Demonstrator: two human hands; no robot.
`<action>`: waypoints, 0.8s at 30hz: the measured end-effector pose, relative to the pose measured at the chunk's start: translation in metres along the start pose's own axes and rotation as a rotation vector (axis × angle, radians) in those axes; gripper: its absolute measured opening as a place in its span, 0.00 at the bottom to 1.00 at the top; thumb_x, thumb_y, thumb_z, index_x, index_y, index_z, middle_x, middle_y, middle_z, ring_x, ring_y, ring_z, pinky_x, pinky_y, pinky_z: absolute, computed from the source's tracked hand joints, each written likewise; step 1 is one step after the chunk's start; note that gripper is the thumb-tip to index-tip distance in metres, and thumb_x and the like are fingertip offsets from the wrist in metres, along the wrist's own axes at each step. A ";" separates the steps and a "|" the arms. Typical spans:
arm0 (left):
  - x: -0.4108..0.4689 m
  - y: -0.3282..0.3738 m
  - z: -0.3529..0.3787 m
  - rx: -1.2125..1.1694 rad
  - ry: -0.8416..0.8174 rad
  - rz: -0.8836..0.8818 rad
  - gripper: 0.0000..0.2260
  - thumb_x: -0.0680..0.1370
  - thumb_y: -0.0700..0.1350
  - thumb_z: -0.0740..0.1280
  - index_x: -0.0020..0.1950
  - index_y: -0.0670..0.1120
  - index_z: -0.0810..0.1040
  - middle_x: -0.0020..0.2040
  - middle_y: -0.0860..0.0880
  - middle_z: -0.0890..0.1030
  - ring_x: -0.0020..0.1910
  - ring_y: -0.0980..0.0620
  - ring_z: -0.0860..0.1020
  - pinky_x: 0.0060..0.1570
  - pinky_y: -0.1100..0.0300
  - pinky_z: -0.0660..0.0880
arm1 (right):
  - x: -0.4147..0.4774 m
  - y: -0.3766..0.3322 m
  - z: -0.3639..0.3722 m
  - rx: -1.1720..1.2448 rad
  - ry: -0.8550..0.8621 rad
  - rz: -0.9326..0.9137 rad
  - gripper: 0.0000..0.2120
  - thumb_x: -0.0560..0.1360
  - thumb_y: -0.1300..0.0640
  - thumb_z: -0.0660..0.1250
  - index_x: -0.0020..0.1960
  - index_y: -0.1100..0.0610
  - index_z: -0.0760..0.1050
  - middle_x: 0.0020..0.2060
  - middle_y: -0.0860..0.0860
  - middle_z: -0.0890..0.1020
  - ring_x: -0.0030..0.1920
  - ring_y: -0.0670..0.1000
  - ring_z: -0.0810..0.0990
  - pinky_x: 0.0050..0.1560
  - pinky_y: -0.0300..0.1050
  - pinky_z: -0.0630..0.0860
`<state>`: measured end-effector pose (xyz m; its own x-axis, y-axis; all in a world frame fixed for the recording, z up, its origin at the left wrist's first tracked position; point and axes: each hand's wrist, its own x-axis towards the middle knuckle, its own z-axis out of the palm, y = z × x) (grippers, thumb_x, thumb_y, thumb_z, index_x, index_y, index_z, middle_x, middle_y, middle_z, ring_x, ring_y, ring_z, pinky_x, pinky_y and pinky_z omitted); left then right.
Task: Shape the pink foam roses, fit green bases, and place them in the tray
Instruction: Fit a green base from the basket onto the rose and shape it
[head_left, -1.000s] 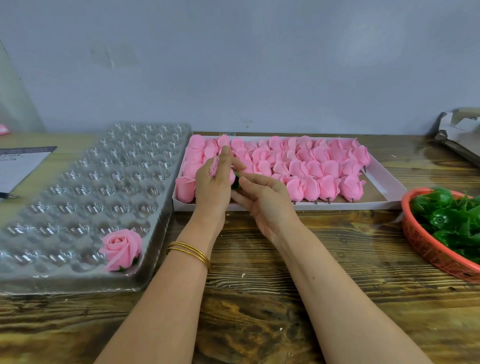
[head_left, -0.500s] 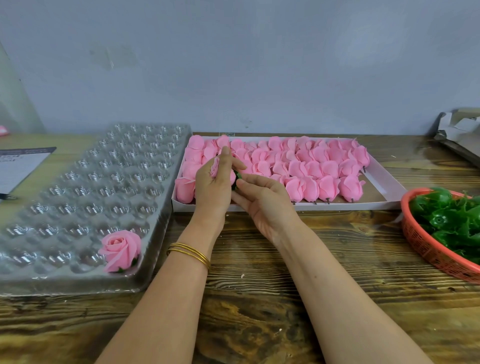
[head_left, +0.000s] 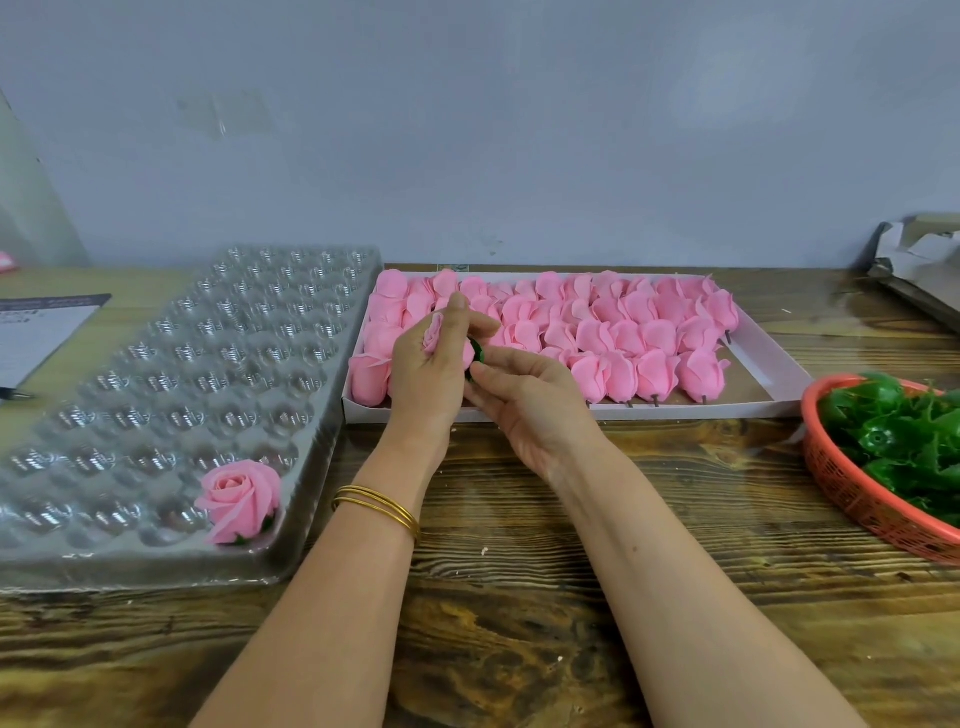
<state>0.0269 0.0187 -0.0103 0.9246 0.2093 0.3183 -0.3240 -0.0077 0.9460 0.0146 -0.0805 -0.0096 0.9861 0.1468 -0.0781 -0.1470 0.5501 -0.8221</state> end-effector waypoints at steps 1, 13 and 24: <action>0.000 0.000 0.000 -0.002 0.005 0.003 0.18 0.81 0.58 0.58 0.42 0.53 0.83 0.43 0.57 0.85 0.46 0.62 0.81 0.47 0.58 0.75 | 0.000 0.001 0.000 -0.006 -0.001 -0.002 0.09 0.76 0.75 0.63 0.52 0.69 0.78 0.40 0.58 0.85 0.42 0.52 0.85 0.45 0.41 0.82; 0.001 -0.001 0.002 -0.041 0.070 0.048 0.19 0.84 0.53 0.58 0.41 0.47 0.82 0.40 0.56 0.85 0.44 0.63 0.81 0.44 0.74 0.72 | -0.001 0.002 0.002 -0.044 0.030 -0.006 0.11 0.75 0.73 0.66 0.57 0.72 0.76 0.45 0.61 0.84 0.44 0.54 0.85 0.48 0.43 0.82; 0.000 -0.002 0.002 0.006 0.065 0.069 0.19 0.84 0.55 0.57 0.43 0.47 0.82 0.40 0.57 0.84 0.43 0.62 0.81 0.43 0.66 0.76 | -0.001 0.002 0.002 -0.074 0.043 -0.016 0.09 0.73 0.72 0.69 0.52 0.69 0.78 0.38 0.59 0.84 0.41 0.54 0.85 0.47 0.44 0.82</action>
<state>0.0281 0.0169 -0.0117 0.8851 0.2708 0.3785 -0.3853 -0.0297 0.9223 0.0133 -0.0781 -0.0105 0.9909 0.1020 -0.0880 -0.1270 0.4898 -0.8625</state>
